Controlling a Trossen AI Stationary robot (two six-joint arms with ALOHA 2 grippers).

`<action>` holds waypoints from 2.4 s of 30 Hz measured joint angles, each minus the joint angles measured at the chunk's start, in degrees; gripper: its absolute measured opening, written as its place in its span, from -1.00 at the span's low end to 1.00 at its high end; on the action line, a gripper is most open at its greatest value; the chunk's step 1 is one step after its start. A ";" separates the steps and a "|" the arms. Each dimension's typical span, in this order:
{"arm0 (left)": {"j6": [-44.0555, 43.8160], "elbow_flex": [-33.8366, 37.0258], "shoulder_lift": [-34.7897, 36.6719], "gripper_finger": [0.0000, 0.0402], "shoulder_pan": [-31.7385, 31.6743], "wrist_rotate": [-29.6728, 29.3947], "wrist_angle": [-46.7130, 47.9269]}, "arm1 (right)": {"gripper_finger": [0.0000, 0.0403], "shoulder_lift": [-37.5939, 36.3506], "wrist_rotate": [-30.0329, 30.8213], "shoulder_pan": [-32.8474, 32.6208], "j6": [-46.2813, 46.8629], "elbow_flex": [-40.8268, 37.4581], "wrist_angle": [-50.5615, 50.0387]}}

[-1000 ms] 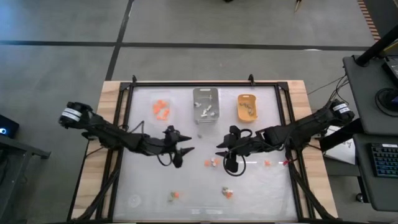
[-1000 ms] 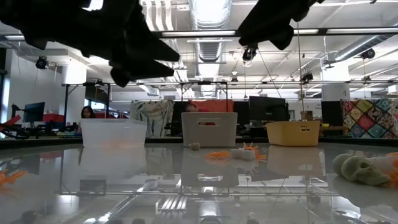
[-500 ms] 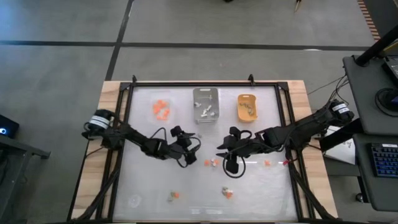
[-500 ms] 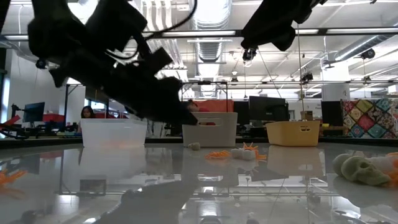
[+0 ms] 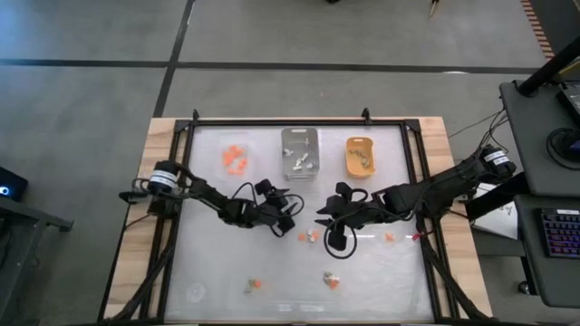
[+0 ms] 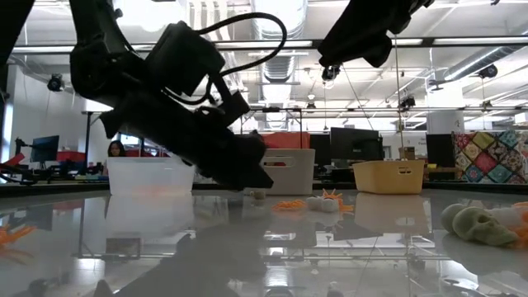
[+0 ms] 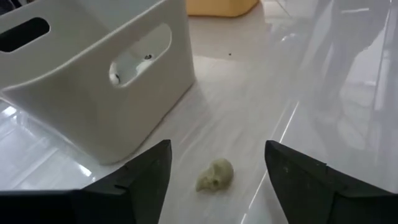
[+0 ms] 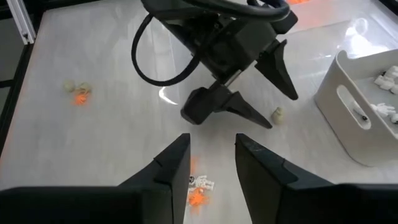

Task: Sort Halloween decoration
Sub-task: Put the cream white skull toy into the yellow bin

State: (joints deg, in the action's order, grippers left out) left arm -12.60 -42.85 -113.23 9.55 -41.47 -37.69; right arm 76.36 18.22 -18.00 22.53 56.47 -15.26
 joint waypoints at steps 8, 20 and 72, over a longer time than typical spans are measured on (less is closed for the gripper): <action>2.00 0.61 -2.11 0.16 -0.43 2.33 -1.65 | -0.46 0.00 0.40 0.00 -0.49 0.00 0.10; 1.99 0.50 -4.04 0.15 -0.68 1.99 -5.23 | -0.45 0.04 1.46 0.00 -0.55 -0.19 0.04; 4.65 8.22 25.75 -1.00 -0.16 21.20 1.60 | -0.64 4.71 10.32 0.72 -9.82 -8.41 16.01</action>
State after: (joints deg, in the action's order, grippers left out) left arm -7.95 -34.63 -87.48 9.39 -20.27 -36.09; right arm 81.07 28.53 -17.28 12.71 48.05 0.75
